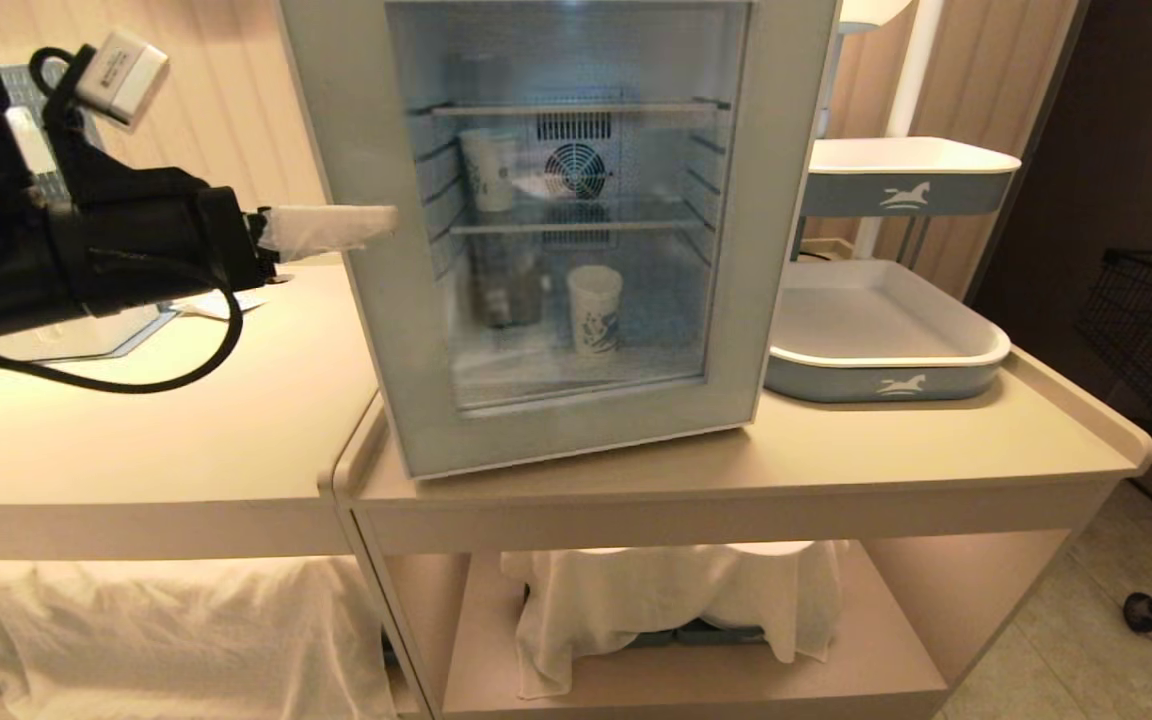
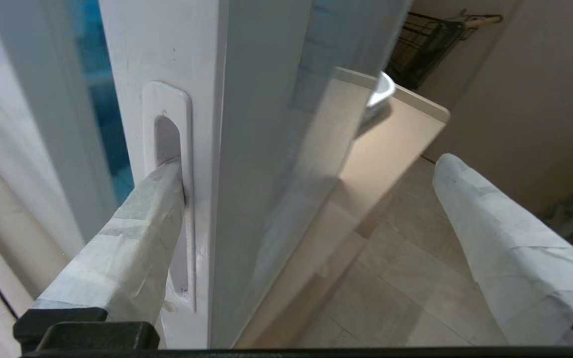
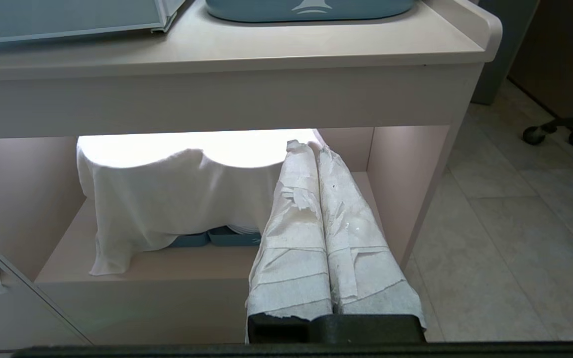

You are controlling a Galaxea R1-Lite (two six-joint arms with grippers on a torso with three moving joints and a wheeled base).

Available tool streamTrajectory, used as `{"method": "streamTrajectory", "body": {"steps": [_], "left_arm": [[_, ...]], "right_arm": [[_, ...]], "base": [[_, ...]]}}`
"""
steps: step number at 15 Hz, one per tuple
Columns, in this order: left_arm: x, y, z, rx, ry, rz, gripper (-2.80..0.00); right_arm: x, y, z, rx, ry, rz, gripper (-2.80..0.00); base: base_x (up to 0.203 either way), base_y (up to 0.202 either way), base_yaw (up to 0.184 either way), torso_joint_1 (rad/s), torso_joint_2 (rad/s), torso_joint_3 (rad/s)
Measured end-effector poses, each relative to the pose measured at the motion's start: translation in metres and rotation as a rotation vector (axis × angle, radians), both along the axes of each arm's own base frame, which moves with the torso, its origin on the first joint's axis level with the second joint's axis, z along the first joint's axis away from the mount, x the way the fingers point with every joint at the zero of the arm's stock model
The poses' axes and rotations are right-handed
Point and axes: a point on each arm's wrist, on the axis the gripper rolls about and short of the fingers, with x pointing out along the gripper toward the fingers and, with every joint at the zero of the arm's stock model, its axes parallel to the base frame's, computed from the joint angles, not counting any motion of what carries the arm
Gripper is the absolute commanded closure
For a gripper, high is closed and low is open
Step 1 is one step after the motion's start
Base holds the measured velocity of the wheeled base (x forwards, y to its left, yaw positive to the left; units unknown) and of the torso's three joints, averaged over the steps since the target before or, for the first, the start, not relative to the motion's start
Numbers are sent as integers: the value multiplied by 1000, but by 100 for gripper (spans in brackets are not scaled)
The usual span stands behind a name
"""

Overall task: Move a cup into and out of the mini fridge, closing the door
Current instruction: Open the freezer door

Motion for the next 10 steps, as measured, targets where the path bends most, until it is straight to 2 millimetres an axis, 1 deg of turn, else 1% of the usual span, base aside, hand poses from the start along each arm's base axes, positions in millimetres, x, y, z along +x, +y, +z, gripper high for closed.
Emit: {"method": "streamTrajectory", "body": {"steps": [3,6,8,10], "left_arm": [[-36,1,-2,10,73,-20,-280],[-84,0,-9,29,193,-63,-280],[-116,0,-14,49,239,-91,-280],[-134,4,-14,55,229,-74,-280]], "right_arm": [[0,0,0,0,0,-1,0],[0,0,0,0,0,-1,0],[0,0,0,0,0,-1,0],[0,0,0,0,0,-1,0]], "base": [[0,0,0,0,0,0],[0,0,0,0,0,0],[0,0,0,0,0,0],[0,0,0,0,0,0]]}}
